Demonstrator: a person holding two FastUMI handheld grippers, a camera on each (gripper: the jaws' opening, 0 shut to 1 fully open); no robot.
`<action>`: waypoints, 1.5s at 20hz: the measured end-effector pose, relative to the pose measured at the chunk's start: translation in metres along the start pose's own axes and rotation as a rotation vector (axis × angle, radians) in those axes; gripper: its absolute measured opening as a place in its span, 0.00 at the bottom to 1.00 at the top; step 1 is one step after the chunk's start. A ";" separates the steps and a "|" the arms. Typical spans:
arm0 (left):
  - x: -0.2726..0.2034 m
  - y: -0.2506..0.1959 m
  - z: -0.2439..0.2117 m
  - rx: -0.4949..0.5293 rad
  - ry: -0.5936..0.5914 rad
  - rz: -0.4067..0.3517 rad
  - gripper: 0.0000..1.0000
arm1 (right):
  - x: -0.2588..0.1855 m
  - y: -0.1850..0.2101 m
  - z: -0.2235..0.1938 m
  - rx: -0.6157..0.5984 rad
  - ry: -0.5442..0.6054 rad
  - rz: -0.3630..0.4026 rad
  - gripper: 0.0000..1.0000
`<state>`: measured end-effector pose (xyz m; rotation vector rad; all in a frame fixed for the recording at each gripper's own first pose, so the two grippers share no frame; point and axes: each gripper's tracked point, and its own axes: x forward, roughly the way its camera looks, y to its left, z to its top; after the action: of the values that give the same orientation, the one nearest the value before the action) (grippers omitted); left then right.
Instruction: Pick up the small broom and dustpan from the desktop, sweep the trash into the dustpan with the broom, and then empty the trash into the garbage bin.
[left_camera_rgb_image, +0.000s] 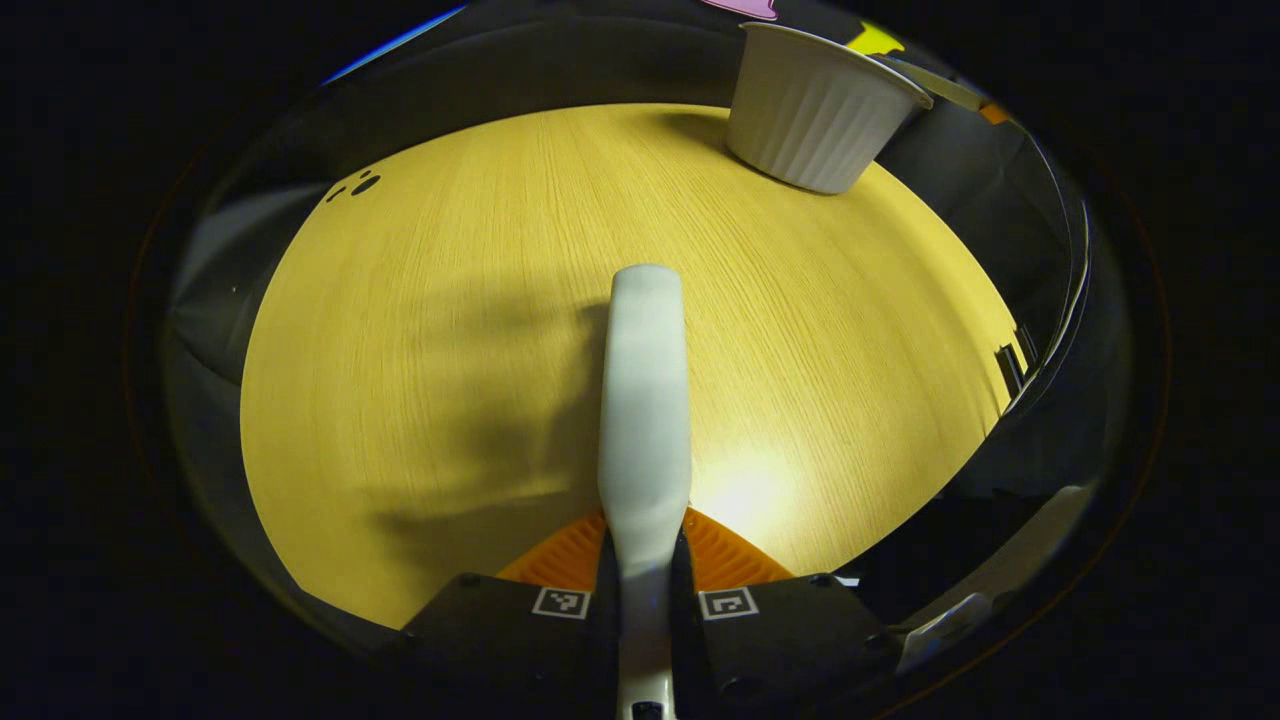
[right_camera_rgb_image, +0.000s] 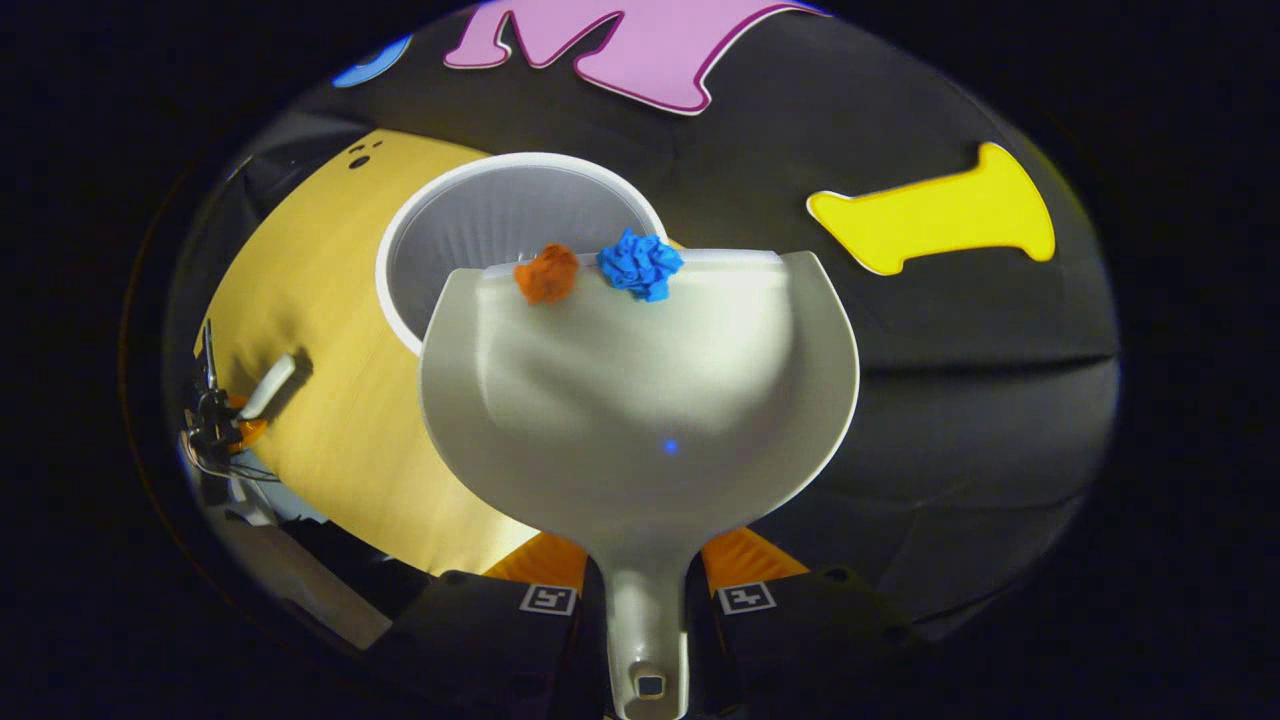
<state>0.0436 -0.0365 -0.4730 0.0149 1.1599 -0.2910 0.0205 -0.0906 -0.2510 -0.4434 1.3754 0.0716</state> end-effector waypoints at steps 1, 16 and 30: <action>-0.001 0.002 0.000 -0.011 -0.003 -0.001 0.25 | -0.006 -0.007 0.000 -0.050 0.052 -0.008 0.36; -0.009 0.013 0.017 0.007 -0.014 0.050 0.25 | -0.042 0.016 -0.015 0.047 -0.106 0.102 0.32; -0.009 0.018 0.018 0.017 0.008 0.127 0.25 | -0.060 0.195 -0.114 0.055 -0.216 0.403 0.36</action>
<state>0.0603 -0.0198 -0.4601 0.1044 1.1587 -0.1886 -0.1570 0.0612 -0.2587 -0.1030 1.2322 0.3998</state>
